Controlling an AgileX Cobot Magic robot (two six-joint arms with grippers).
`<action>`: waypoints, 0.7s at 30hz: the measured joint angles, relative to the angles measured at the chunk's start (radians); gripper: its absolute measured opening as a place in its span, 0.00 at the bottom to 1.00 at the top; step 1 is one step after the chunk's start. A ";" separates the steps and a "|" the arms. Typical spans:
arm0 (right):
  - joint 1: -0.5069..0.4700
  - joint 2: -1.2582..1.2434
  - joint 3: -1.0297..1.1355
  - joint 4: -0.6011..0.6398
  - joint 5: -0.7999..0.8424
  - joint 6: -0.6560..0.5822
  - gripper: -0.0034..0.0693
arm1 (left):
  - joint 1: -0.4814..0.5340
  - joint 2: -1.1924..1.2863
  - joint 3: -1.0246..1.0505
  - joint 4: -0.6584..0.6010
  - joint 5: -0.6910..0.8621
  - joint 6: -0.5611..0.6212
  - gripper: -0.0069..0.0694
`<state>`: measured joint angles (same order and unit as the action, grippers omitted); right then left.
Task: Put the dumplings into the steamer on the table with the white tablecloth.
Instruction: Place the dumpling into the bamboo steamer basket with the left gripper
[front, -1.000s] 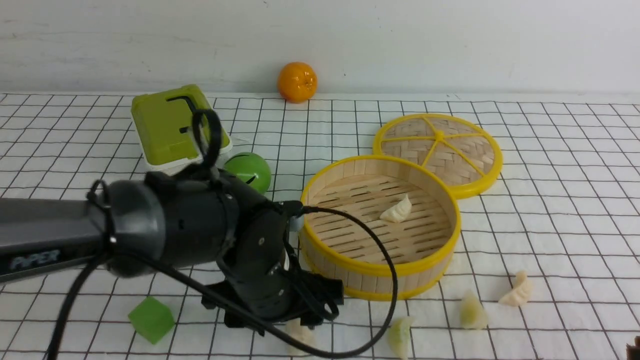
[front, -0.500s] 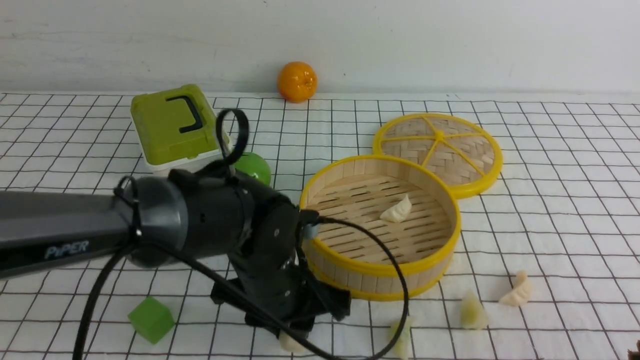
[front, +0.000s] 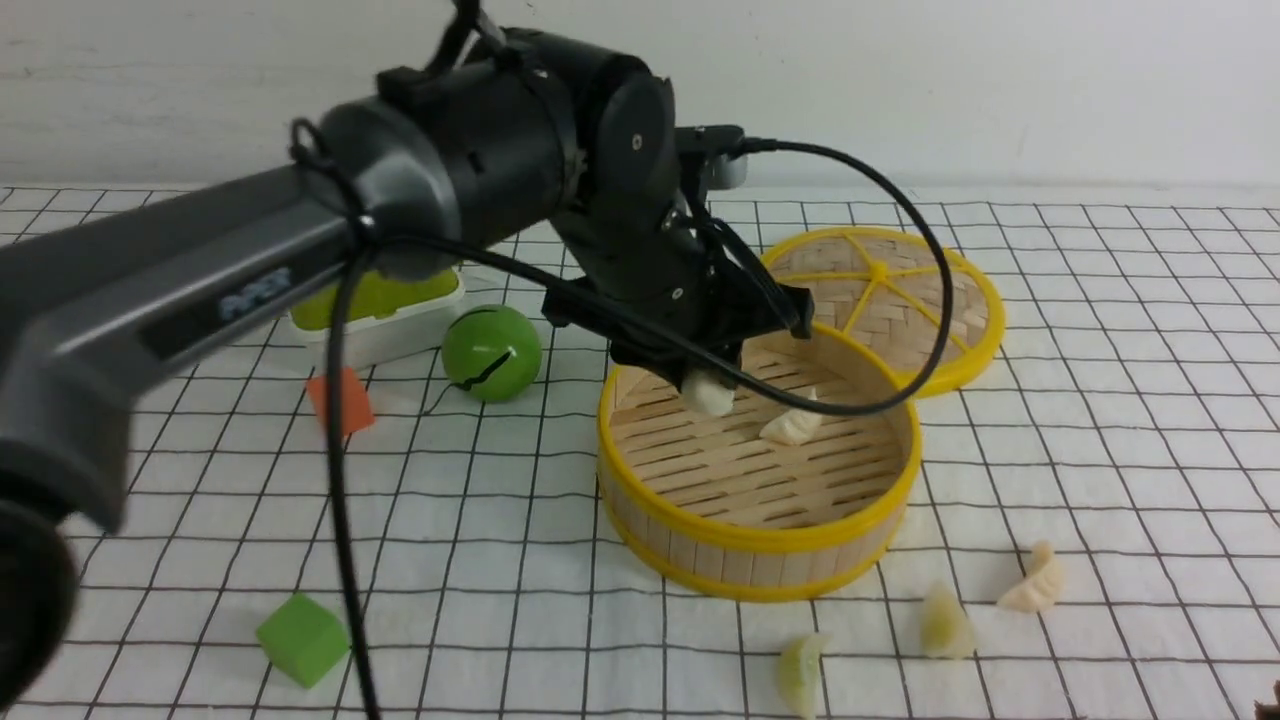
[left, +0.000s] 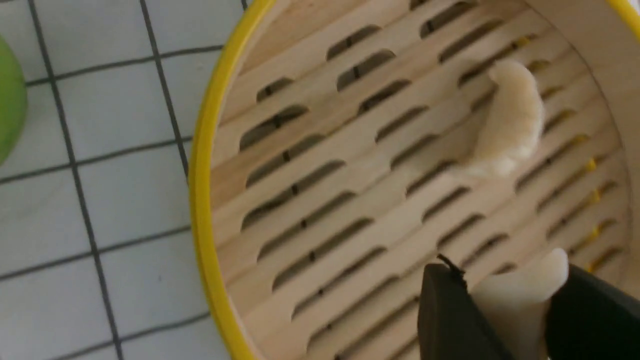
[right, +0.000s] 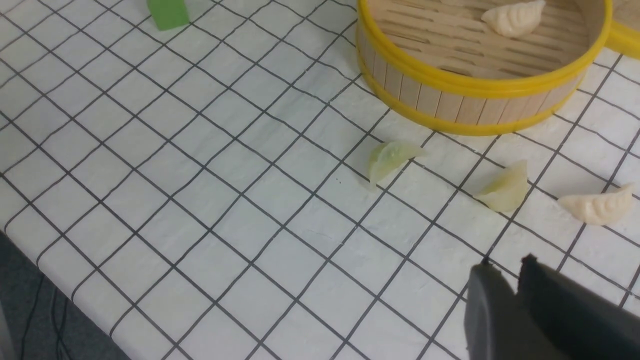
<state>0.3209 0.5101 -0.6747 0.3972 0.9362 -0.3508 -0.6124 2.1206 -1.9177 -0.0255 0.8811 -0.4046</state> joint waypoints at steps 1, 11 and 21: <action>0.000 0.000 0.000 0.000 0.001 0.000 0.16 | 0.002 0.029 -0.023 0.001 0.000 -0.012 0.40; 0.000 0.000 0.000 -0.003 0.009 0.000 0.18 | 0.004 0.201 -0.151 0.015 -0.035 -0.045 0.40; 0.000 0.000 0.000 -0.004 0.011 0.000 0.19 | 0.004 0.214 -0.182 0.076 0.020 -0.045 0.69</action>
<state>0.3209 0.5101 -0.6747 0.3932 0.9476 -0.3508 -0.6083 2.3345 -2.0992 0.0504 0.9013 -0.4499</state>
